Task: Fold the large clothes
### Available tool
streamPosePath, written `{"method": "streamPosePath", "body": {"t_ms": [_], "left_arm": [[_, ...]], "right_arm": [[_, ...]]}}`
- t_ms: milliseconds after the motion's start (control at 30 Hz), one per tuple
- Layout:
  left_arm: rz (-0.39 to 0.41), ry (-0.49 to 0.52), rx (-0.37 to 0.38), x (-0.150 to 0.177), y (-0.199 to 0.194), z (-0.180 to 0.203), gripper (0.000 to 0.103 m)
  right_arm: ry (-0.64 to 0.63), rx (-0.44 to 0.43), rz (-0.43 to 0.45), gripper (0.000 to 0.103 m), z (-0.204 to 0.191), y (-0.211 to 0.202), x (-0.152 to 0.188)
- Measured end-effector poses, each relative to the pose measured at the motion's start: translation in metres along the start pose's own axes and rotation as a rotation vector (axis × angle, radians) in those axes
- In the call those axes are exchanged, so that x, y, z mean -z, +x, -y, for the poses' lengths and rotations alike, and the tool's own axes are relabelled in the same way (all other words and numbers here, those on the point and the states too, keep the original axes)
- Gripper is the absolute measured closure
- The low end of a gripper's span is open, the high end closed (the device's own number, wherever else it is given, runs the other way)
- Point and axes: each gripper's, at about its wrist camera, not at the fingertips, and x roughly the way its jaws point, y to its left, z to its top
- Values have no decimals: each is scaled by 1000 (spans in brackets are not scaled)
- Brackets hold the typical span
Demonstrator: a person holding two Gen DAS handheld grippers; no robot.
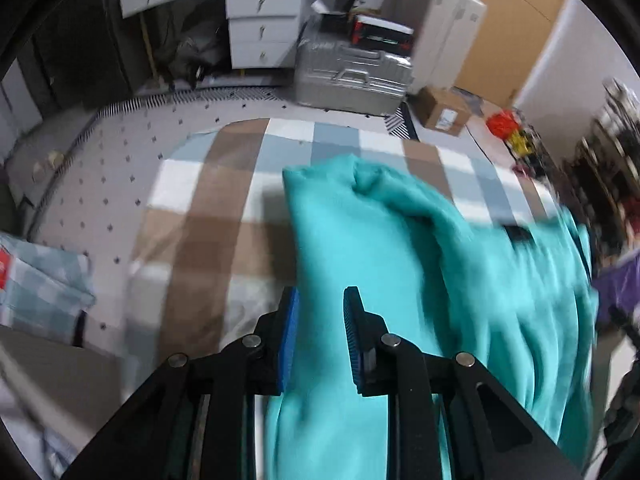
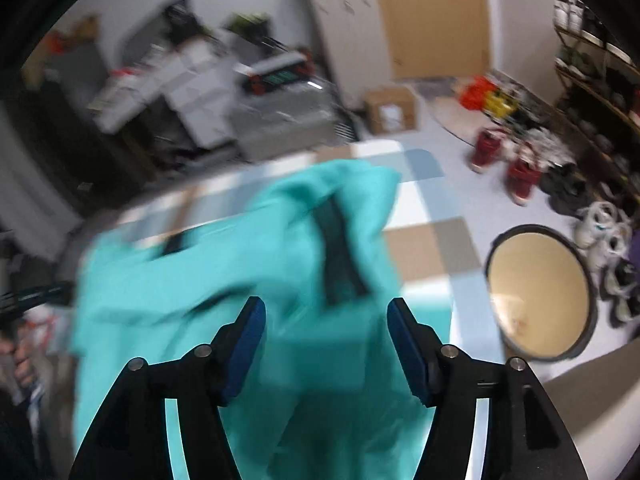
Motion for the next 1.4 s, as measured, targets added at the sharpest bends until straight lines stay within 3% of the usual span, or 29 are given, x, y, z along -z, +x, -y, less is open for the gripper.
{"method": "streamPosePath", "body": {"t_ms": [33, 100, 167, 200, 233, 300, 333, 433, 567, 700, 767, 833, 933, 1000, 1067, 1167, 1233, 1300, 1400], "left_arm": [[-7, 15, 8, 11, -12, 3, 85], [10, 35, 50, 30, -37, 11, 84], [51, 48, 90, 54, -66, 17, 83], [110, 40, 138, 80, -90, 17, 83], [133, 40, 153, 90, -100, 19, 76], [169, 58, 169, 123, -122, 26, 37], [184, 68, 184, 141, -132, 29, 31], [236, 119, 238, 189, -152, 37, 29], [168, 181, 286, 229, -145, 49, 24], [83, 225, 284, 256, -132, 63, 24], [55, 249, 303, 279, -141, 66, 24], [65, 246, 319, 286, -143, 59, 24], [135, 214, 287, 294, -158, 40, 24], [178, 182, 177, 292, -161, 23, 24], [195, 130, 97, 292, -156, 6, 24], [169, 111, -3, 291, -136, -8, 24], [110, 162, -98, 294, -117, -9, 24], [66, 200, -81, 301, -108, -6, 24], [34, 210, 30, 303, -104, 2, 24]], "right_arm": [[2, -57, 33, 21, -7, -28, 19], [-6, -169, 88, 12, -23, -74, 54], [-23, -234, 118, 12, -40, -111, 83], [-18, -279, 139, 11, -48, -131, 97], [7, -337, 175, 8, -56, -153, 114], [40, -404, 233, 1, -69, -186, 140], [47, -417, 282, 0, -77, -205, 155], [53, -395, 363, 0, -97, -241, 199], [95, -386, 429, 0, -101, -249, 247], [165, -370, 447, 0, -83, -227, 281], [259, -377, 388, 0, -68, -219, 282], [296, -442, 466, 0, -53, -228, 284], [408, -441, 497, 0, -35, -232, 289], [486, -511, 452, 0, -22, -224, 290], [526, -528, 443, 0, -14, -221, 291], [544, -551, 471, 0, -10, -223, 293], [534, -551, 488, 0, -10, -227, 295], [524, -558, 489, 0, -12, -226, 298], [518, -560, 469, 0, -14, -223, 297]]}}
